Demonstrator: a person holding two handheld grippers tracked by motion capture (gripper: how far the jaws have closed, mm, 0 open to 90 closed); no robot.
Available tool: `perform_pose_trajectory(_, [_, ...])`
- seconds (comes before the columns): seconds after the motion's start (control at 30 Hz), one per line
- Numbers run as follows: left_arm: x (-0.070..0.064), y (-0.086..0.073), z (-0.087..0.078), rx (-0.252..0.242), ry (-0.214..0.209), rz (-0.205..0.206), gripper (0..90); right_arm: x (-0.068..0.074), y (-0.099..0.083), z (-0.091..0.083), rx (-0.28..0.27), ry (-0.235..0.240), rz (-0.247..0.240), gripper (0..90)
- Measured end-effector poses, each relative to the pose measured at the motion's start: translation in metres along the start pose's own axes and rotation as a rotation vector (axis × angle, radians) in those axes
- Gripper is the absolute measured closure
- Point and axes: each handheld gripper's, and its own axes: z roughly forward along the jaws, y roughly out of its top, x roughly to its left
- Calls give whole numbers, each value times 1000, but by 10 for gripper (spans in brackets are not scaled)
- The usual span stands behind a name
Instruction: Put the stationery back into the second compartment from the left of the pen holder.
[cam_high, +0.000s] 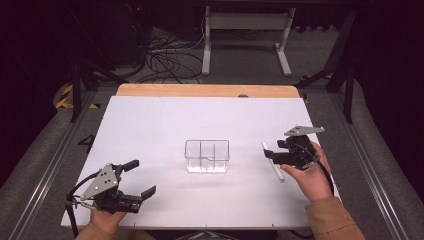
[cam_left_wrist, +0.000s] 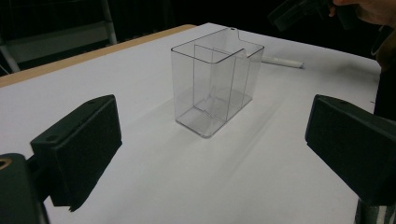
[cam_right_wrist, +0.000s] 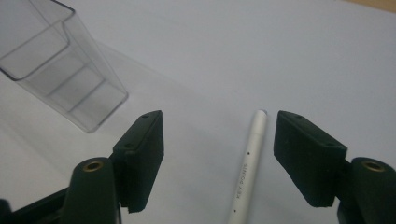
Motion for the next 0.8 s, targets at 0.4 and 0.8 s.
perform_pose_trajectory(0.4, [-1, -2, -5, -1, 14, -3, 47, -4, 12, 13, 181, -19, 111, 365])
perform_pose_trajectory(0.8, [-2, -3, -7, 1, 24, -2, 47, -7, 18, 35, 339, -81, 111, 386])
